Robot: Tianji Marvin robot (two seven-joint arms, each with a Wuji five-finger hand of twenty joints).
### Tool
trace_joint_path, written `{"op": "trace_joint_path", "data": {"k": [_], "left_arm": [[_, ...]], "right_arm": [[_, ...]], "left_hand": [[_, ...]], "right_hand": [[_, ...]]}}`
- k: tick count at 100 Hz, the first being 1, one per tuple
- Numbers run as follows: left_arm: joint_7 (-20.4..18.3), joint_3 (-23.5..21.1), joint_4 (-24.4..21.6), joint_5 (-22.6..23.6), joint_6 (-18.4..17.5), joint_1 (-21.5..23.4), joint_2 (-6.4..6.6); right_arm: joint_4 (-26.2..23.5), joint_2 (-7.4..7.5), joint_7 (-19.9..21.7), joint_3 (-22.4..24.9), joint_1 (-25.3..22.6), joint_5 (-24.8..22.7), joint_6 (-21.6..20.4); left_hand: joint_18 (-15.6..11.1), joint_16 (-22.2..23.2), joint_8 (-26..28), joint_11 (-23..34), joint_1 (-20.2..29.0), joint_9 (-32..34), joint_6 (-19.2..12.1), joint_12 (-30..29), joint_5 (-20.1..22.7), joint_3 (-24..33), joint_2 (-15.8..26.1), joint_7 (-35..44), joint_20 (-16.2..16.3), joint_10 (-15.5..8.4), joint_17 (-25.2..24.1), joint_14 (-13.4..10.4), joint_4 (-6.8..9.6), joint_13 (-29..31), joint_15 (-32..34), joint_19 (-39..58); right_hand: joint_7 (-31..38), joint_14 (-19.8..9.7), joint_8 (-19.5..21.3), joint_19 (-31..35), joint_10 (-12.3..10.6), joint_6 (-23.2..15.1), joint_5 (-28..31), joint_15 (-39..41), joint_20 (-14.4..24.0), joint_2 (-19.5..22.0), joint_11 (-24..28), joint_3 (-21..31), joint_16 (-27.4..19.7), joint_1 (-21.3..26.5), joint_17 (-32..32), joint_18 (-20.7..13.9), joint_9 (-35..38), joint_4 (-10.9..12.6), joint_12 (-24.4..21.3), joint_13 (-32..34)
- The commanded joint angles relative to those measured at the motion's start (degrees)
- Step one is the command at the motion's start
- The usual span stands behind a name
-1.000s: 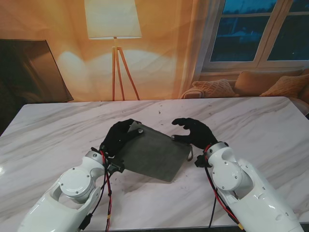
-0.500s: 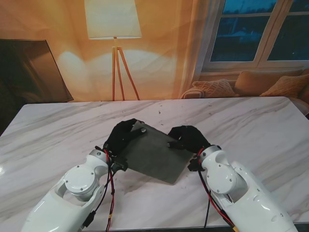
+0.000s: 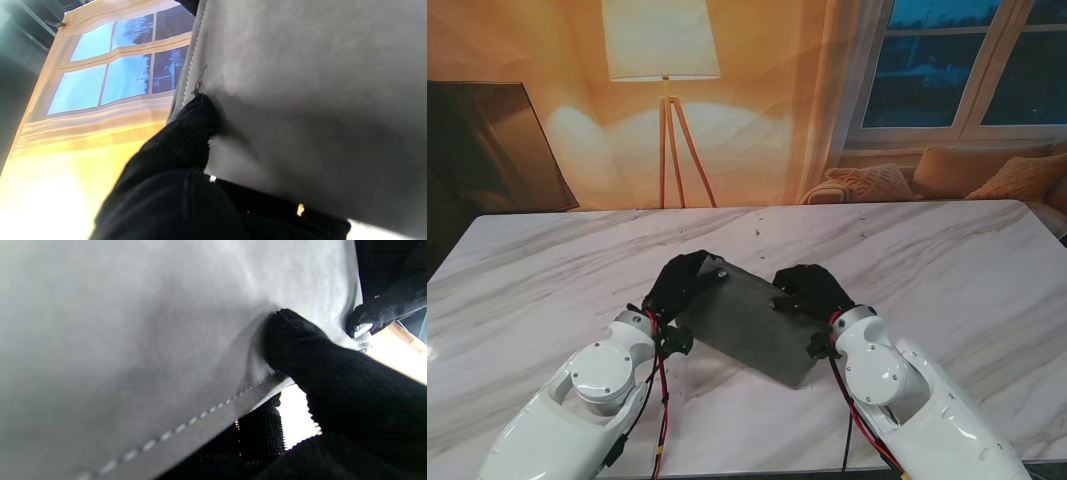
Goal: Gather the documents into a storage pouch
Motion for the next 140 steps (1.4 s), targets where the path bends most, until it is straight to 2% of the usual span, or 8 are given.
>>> {"op": "trace_joint_path", "data": {"k": [1,19,29,49,87,111,121,140], "left_arm": [[-0.3,-0.4,0.6,-0.5,0.5,0.3,-0.20],[0.4,-1.3,1.0,1.6,1.1,0.7,-0.07],[0.4,-1.9,1.1,3.5,1.4,1.1,0.19],[1.9,-3.1,0.8,5.2,1.1,2.4,0.20],[0.2,-4.7,-0.4,10.8,-1.9,4.5,1.64],[-0.5,-4.3,-0.6,9.4,-2.8,4.9,1.68],[-0.4,-4.1,-0.5,9.3,-2.9,5.0,1.64],[-0.3,-3.8,-0.5,9.3,-2.7,5.2,1.61]], "right_arm": [[0.6,-0.12,1.4,0.0,1.0,0.1,0.9],[3.3,-0.25,2.1,-1.2,4.0,0.1,2.6],[5.7,-0.42,2.5,-2.3,6.3,0.5,3.5],[9.9,-1.08,1.9,-4.1,10.0,1.1,5.1],[21.6,-3.30,-3.8,-10.4,18.1,-0.7,5.4],[26.6,-4.57,-4.8,-13.2,21.5,0.3,7.1],[28.1,-4.80,-4.8,-13.9,22.3,0.5,8.0],[29.8,-4.81,-4.5,-14.7,23.0,-0.1,8.9]], "left_hand": [[-5.5,-1.1,-1.0,-3.6,2.6,-2.5,-3.8,1.6,0.1,5.2,0.5,2.8,-1.1,-2.1,-1.3,2.1,2.11,-3.8,-2.5,1.5],[-7.1,-4.9,-2.0,-10.8,-1.4,-10.4,-4.1,-0.9,-4.2,10.0,-2.1,-2.0,-2.9,-3.2,-4.9,-1.0,1.66,-11.1,-10.9,-2.3],[-8.7,-7.8,-0.7,-8.2,-6.7,-21.3,-4.5,-15.5,-7.9,13.7,-2.0,-8.0,-3.1,-4.9,-8.0,-4.8,1.91,-17.7,-17.6,-6.8],[-10.0,-11.7,-1.3,-11.3,-13.7,-28.3,-4.3,-19.8,-12.0,16.8,0.0,-12.6,-4.8,-6.9,-8.7,-8.4,4.77,-23.5,-26.0,-15.7],[-8.5,-12.5,-1.6,-11.9,-22.2,-24.6,-3.2,-20.7,-10.6,21.3,-1.5,-13.8,-1.2,-8.0,-8.8,-7.5,7.10,-22.8,-28.7,-22.7],[-8.1,-12.1,-0.9,-12.2,-21.3,-23.4,-3.0,-20.6,-9.4,21.5,-2.6,-13.5,-0.7,-7.5,-8.7,-6.8,6.09,-21.9,-28.5,-22.2],[-8.1,-12.0,-0.8,-12.2,-21.0,-23.2,-3.1,-20.5,-9.2,21.6,-2.8,-13.5,-0.6,-7.4,-8.7,-6.7,5.92,-21.7,-28.5,-22.2],[-8.0,-11.9,-0.7,-12.2,-20.9,-23.0,-3.0,-20.5,-9.0,21.8,-2.9,-13.5,-0.6,-7.2,-8.7,-6.6,5.77,-21.8,-28.5,-22.1]], "right_hand": [[3.3,-5.3,2.2,5.3,1.7,-3.4,2.7,5.0,-1.2,4.1,0.8,1.8,-0.2,4.9,1.2,-1.7,0.2,0.7,1.0,5.3],[3.7,-6.9,5.5,6.2,1.6,-4.8,3.8,6.8,-1.8,4.9,0.6,1.4,-0.3,6.0,1.9,-2.5,-0.2,1.1,1.5,5.7],[3.4,-7.2,6.8,6.4,1.7,-4.8,4.3,7.4,-2.0,5.0,0.5,1.4,-0.3,6.2,1.9,-2.5,-0.5,1.2,1.7,5.6],[2.8,-6.7,7.3,5.5,1.7,-4.7,4.3,7.5,-2.0,5.3,0.1,1.0,-0.1,6.5,-0.4,-2.5,-0.9,1.3,1.8,4.1],[1.6,-3.5,5.3,-6.6,0.0,-4.8,1.5,-3.4,-1.7,5.9,-2.2,0.2,-0.4,6.4,-12.0,-2.2,-4.9,1.2,2.0,-6.7],[-11.5,-2.7,6.8,-27.0,-2.4,-3.0,-11.9,-28.2,-0.5,4.3,-9.7,3.6,-3.8,-0.7,-31.9,-4.4,-25.8,1.7,-6.5,-27.6],[-22.7,-4.3,14.0,-39.1,-5.9,-2.6,-18.5,-40.4,-1.8,6.2,-14.8,4.2,-8.3,-8.6,-42.9,-7.5,-40.0,8.7,-12.6,-40.4],[-26.9,-5.5,13.8,-49.8,-6.6,-3.0,-29.4,-48.5,-1.7,6.2,-17.2,3.3,-12.0,-12.6,-46.5,-10.1,-52.1,8.4,-16.4,-49.0]]}}
